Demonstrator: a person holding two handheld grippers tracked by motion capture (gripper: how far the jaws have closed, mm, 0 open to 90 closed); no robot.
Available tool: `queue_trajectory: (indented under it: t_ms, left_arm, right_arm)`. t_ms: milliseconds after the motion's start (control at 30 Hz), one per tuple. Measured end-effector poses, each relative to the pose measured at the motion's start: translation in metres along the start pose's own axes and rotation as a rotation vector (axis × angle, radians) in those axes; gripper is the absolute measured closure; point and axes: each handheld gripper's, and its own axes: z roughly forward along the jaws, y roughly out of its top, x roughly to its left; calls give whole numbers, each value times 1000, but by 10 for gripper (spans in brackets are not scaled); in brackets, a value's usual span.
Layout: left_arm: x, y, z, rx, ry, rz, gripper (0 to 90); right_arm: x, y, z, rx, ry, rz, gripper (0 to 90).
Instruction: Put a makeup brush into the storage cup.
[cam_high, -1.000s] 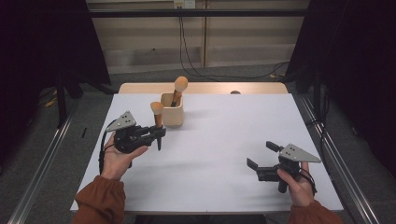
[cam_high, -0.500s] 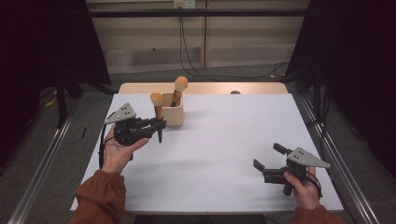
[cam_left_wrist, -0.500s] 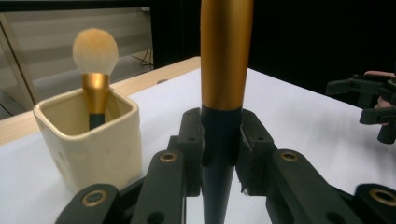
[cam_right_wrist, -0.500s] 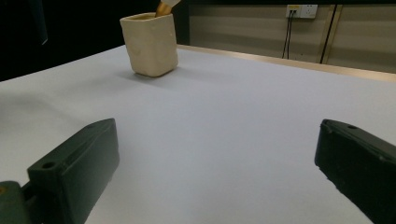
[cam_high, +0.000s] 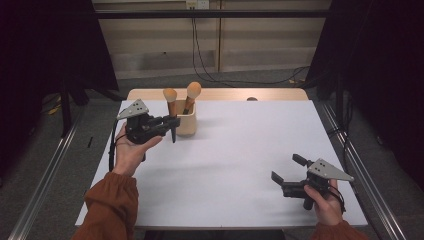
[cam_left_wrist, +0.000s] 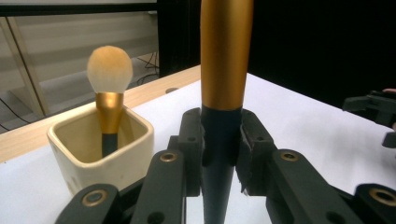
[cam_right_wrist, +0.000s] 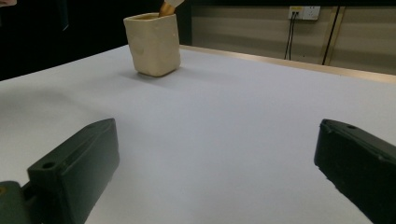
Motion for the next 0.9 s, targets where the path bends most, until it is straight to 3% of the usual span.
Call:
queue_trajectory:
  t_ms: [433,733,900]
  left_arm:
    - [9,32,0,-72,52,2,743]
    - [26,33,15,-91,93,-29,743]
    - [34,37,25,-100,111,-22,743]
  right_arm:
    - [0,0,-2,-5,12,-7,0]
    - [0,0,-2,-5,18,-13,0]
    - [1,-1,-2,-1,22,-14,0]
